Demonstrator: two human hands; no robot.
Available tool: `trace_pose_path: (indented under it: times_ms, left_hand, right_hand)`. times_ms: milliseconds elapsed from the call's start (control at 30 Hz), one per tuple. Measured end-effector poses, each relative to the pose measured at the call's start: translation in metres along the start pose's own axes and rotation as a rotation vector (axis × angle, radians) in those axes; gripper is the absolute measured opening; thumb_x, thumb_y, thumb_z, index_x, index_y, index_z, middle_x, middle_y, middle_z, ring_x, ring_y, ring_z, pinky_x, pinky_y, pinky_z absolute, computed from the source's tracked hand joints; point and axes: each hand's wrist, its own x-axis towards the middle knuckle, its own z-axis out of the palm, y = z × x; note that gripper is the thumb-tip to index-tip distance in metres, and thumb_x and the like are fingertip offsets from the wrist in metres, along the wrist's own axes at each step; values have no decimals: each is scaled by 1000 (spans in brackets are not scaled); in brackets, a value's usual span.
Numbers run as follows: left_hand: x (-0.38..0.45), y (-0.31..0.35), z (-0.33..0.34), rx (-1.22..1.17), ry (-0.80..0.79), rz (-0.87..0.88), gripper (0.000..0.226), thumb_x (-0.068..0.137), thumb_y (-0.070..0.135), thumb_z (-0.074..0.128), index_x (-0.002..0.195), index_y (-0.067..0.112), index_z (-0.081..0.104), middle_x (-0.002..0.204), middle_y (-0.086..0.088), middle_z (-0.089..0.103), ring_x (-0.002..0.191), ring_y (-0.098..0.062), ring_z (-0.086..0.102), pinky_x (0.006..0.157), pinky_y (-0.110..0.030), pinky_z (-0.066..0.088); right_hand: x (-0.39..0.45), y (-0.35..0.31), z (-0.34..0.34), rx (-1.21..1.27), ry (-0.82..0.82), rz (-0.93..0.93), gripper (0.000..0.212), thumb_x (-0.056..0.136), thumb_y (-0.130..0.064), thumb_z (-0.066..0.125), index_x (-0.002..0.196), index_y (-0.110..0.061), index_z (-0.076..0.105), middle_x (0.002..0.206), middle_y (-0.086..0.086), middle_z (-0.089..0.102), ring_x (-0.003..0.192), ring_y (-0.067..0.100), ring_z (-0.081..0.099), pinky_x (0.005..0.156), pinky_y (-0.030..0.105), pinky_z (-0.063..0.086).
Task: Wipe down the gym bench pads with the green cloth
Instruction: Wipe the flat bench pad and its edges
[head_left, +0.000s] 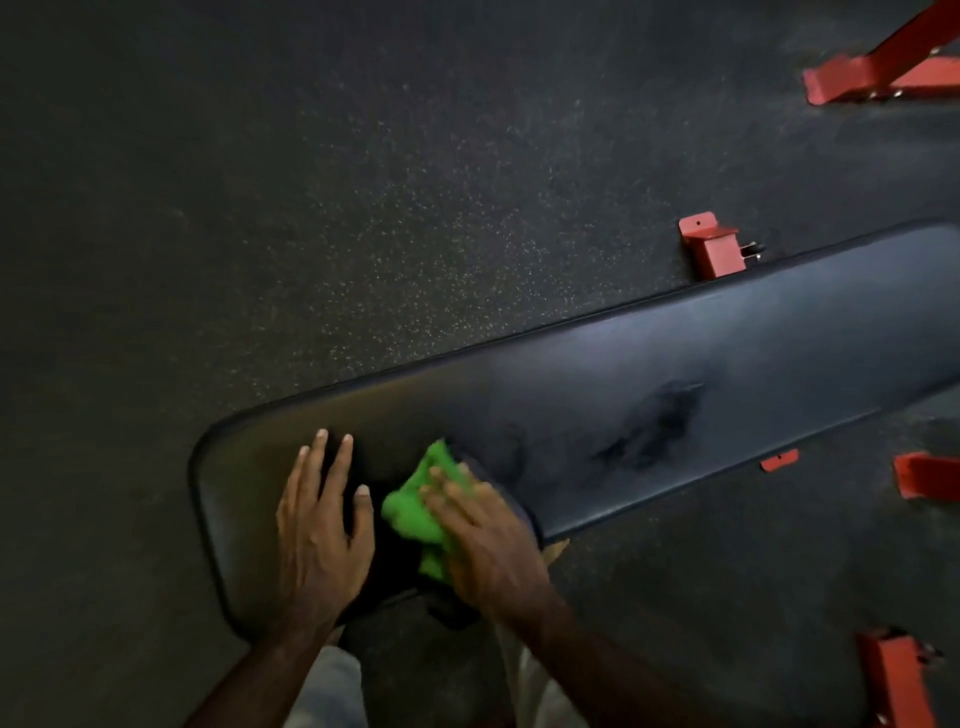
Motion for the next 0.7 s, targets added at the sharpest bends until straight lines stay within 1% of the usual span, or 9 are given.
trace_pose_path:
  times_ms: [67,167,233,300,367,433,500,567,700]
  left_hand:
    - [-2,-7,-5,-2,11,-33,60,100,41,43,157,21,42,169,-3,27,156,-26,22,121,-50,26]
    - [-1,-19,-10,-40,35,-76,59,102,40,42,158,21,41,170,-2,25,157,-25,19,123,-44,20]
    - [-1,-30,-17,-65,69,-94,56,103,39,40,157,20,43,169,-3,27,157,-24,20,124,-41,18]
    - [1,-40,-27,-85,115,-102,54,105,37,38,155,19,45,167,-5,31,156,-25,23,125,-42,18]
    - [3,-52,-39,-108,150,-146,53,105,37,37,154,19,46,166,-5,33,155,-26,25,124,-44,21]
    - [2,-64,-47,-146,167,-191,53,104,36,39,154,19,47,165,-4,34,153,-25,29,122,-48,26]
    - [0,-79,-54,-188,176,-212,54,103,35,42,154,18,47,164,-5,36,149,-26,34,119,-51,33]
    - [-3,-94,-59,-237,182,-236,55,102,34,42,154,16,47,162,-6,38,148,-25,37,118,-50,35]
    - [-12,-111,-70,-384,176,-326,57,103,35,37,155,15,45,156,-7,49,143,-19,45,117,-43,39]
  right_hand:
    - [24,-2,-8,88,189,256,73,90,-38,49,160,-23,38,170,-1,26,157,26,25,119,53,37]
    - [78,-44,-8,219,321,541,75,91,-21,62,161,-20,36,172,0,23,160,27,10,130,51,14]
    - [90,-76,10,193,195,321,78,91,-22,66,162,-22,33,172,1,19,161,27,6,130,51,10]
    - [75,-94,27,117,-32,-35,79,93,-30,66,163,-24,29,173,1,16,161,27,4,129,54,13]
    - [56,-92,38,43,-263,-248,81,95,-36,68,164,-24,26,174,1,10,160,23,-2,130,50,6]
    - [53,-76,39,8,-235,-322,74,96,-40,63,162,-23,34,173,0,18,159,22,6,130,46,12]
    - [71,-74,35,23,-42,-227,70,91,-42,54,157,-21,44,169,1,30,157,25,23,127,45,25]
    - [105,-93,34,96,121,-4,70,87,-33,56,155,-19,47,167,3,35,156,29,26,126,47,24]
    - [156,-154,45,35,172,200,70,87,-34,64,154,-24,44,165,2,36,157,31,20,128,51,16]
